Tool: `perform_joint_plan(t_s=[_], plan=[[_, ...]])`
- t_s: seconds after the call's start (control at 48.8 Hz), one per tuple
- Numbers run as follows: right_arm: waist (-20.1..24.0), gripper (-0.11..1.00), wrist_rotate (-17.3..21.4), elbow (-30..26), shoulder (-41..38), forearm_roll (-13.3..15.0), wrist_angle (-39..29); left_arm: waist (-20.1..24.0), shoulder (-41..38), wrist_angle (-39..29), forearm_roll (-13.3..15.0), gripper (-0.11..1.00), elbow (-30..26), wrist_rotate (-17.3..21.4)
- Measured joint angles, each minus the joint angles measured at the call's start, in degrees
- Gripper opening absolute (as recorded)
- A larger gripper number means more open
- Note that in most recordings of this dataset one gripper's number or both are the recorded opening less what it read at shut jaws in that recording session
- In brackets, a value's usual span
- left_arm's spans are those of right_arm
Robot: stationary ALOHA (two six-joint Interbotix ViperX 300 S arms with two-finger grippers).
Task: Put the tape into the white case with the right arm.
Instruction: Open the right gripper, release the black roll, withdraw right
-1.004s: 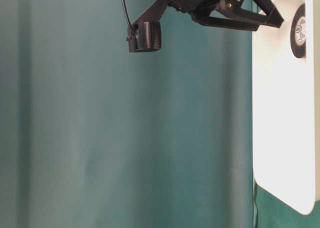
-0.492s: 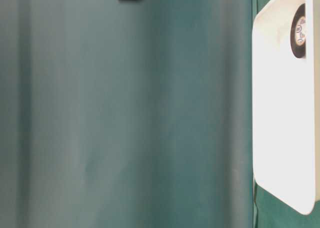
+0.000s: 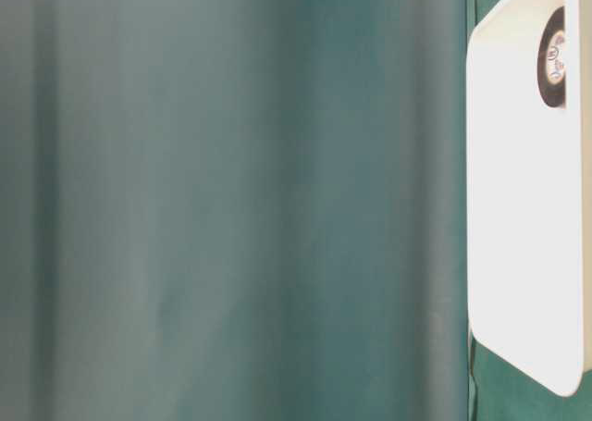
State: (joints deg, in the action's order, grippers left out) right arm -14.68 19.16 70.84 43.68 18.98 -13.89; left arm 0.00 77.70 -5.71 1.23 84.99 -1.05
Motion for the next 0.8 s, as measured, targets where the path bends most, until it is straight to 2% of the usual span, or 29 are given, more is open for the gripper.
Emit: perform_joint_plan(t_s=[0.184,0.266,0.43,0.594,0.799], plan=[[0.70,0.61,0.00,0.79,1.05,-0.09,0.18,0.00,0.00,0.00,0.09,0.00,0.00,0.00],[2.37,0.61,0.00,1.05,1.14,-0.26,0.18,0.00,0.00,0.00,0.09,0.00,0.00,0.00],[8.17,0.61,0.35,2.20,1.05,-1.58,0.18,0.00,0.00,0.09,0.09,0.00,0.00,0.00],[15.38,0.61,2.64,2.99,1.14,-1.85,0.18,0.00,0.00,0.00,0.09,0.00,0.00,0.00],[21.09,0.61,4.31,3.60,1.05,-1.85,0.18,0.00,0.00,0.00,0.09,0.00,0.00,0.00]])
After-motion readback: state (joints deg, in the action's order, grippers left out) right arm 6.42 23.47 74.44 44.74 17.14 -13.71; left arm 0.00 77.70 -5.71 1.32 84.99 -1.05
